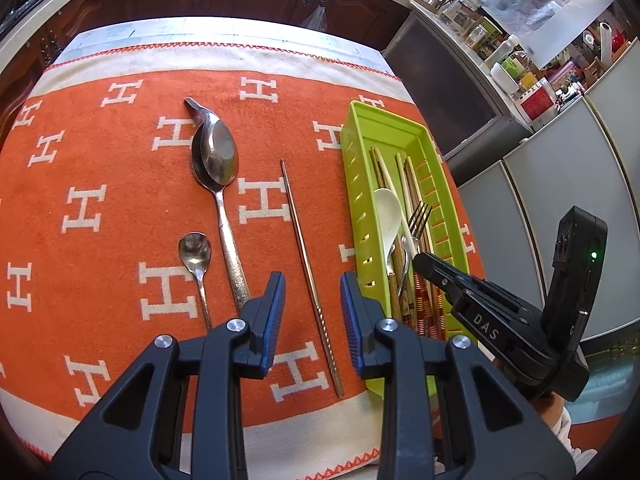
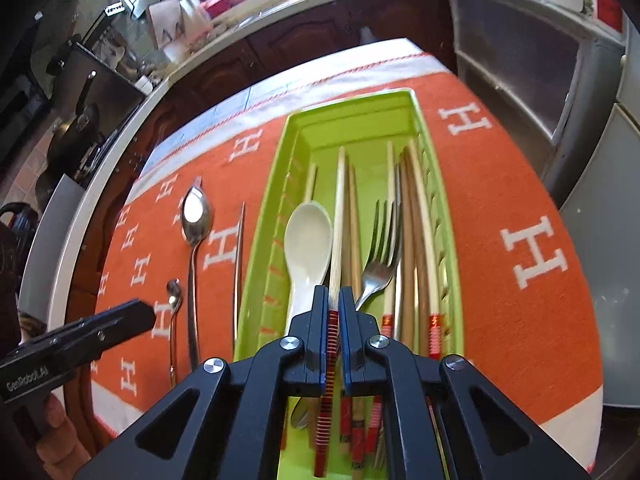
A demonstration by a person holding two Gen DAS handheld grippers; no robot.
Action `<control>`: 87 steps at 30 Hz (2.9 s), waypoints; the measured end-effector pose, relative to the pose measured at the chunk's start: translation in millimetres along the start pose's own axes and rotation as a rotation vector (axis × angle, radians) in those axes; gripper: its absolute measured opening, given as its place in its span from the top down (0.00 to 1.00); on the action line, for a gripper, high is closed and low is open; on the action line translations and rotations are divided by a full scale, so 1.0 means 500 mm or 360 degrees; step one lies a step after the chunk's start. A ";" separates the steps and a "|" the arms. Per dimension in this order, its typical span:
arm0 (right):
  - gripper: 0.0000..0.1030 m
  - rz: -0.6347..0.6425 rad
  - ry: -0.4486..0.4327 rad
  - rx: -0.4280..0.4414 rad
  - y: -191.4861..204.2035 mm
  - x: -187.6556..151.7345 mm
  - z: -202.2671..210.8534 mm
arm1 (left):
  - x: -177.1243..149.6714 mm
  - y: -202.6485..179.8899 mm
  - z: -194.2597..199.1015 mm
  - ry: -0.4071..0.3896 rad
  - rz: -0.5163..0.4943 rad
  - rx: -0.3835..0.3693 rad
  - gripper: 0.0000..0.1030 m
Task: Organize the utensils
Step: 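Move the left tool over the small metal spoon while the right tool moves over the large spoon, then grasp the small metal spoon with the left tool while the right tool grasps the large spoon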
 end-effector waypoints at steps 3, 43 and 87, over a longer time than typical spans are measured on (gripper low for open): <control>0.94 0.0019 -0.0012 -0.0010 0.006 -0.005 0.011 | 0.000 0.013 0.003 -0.0003 0.0016 0.0012 0.76; 0.94 0.0368 0.0036 0.0238 0.267 -0.042 0.069 | 0.016 0.203 -0.100 -0.0107 0.0019 0.0024 0.76; 0.65 0.0829 -0.0018 -0.0080 0.431 0.074 -0.215 | -0.021 0.356 -0.012 -0.0305 0.0214 0.0045 0.98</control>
Point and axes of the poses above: each gripper's, at about its wrist camera, not at the fingertips, and z roughly against the way its jaws point, y to its left, x to its top, the point moved 10 cm from there along -z, roughly the way its jaws point, and after that the axes turned 7 degrees about -y, right-handed, at the moved point
